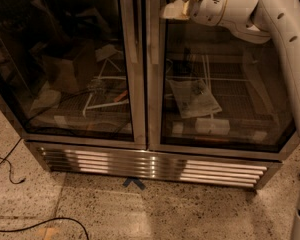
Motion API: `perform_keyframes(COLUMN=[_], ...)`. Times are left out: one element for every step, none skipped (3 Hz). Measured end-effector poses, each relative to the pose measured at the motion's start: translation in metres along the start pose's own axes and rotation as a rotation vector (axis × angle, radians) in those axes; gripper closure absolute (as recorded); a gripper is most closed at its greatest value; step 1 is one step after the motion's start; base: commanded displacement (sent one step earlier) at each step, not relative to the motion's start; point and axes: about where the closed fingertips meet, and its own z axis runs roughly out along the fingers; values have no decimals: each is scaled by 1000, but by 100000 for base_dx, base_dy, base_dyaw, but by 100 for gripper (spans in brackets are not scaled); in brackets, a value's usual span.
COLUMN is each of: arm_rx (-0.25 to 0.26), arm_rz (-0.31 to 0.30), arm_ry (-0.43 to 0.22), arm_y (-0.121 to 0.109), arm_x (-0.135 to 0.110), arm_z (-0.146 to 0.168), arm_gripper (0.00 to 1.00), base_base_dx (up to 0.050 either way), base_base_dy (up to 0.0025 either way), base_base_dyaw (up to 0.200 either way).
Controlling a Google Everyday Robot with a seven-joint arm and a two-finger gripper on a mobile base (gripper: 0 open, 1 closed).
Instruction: Pick orange can from top drawer and place on counter
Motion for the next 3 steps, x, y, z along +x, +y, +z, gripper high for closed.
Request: perform_keyframes(arm_rx=[23, 23, 46], arm_rz=[-5, -5, -10], arm_ry=[-9, -9, -18], arm_y=[4, 3, -2], arm_x=[5, 4, 4], arm_z=[14, 14, 21], arm_gripper=[0, 0, 0], base_base_dx=[0, 0, 0], base_base_dy=[0, 0, 0], base_base_dyaw=[0, 0, 0])
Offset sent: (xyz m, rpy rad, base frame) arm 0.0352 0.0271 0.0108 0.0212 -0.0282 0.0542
